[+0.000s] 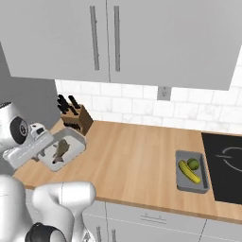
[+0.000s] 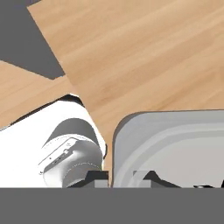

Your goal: Take the meat container that has the fish and place it on the second highest rack of the freezer. Then take the vegetable container that has the lime and cucumber and place it on the highest rack of the freezer.

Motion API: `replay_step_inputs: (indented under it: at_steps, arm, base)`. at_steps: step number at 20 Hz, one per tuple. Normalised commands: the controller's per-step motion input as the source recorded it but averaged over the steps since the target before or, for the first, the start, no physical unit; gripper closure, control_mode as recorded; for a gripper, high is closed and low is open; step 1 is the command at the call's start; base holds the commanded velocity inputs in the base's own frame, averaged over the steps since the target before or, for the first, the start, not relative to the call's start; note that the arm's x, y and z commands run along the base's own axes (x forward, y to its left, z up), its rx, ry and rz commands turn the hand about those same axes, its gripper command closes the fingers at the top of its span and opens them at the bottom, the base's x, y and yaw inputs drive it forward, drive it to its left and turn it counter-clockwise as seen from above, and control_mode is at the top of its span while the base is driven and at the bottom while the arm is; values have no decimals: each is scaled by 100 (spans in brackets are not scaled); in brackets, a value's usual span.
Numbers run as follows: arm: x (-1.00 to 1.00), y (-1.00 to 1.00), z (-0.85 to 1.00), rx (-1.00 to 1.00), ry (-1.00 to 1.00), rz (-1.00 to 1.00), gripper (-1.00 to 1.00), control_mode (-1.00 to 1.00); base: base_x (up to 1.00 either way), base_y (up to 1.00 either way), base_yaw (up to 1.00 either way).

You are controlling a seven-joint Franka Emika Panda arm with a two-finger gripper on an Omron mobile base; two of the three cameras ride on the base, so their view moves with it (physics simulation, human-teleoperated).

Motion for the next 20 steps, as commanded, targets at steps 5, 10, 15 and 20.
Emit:
replay_step_inputs:
  at_steps: [5, 10, 15, 20]
  arm:
    - [-41, -2, 55, -7, 0, 5, 100, -100]
    - [-35, -9, 56, -9, 0, 6, 100, -100]
    - [-19, -18, 57, -6, 7, 10, 100, -100]
    - [-1, -14, 11, -2, 16, 12, 100, -100]
  base:
    - [0, 0, 0]
    - [0, 0, 0]
    - [0, 0, 0]
    - [0, 0, 0]
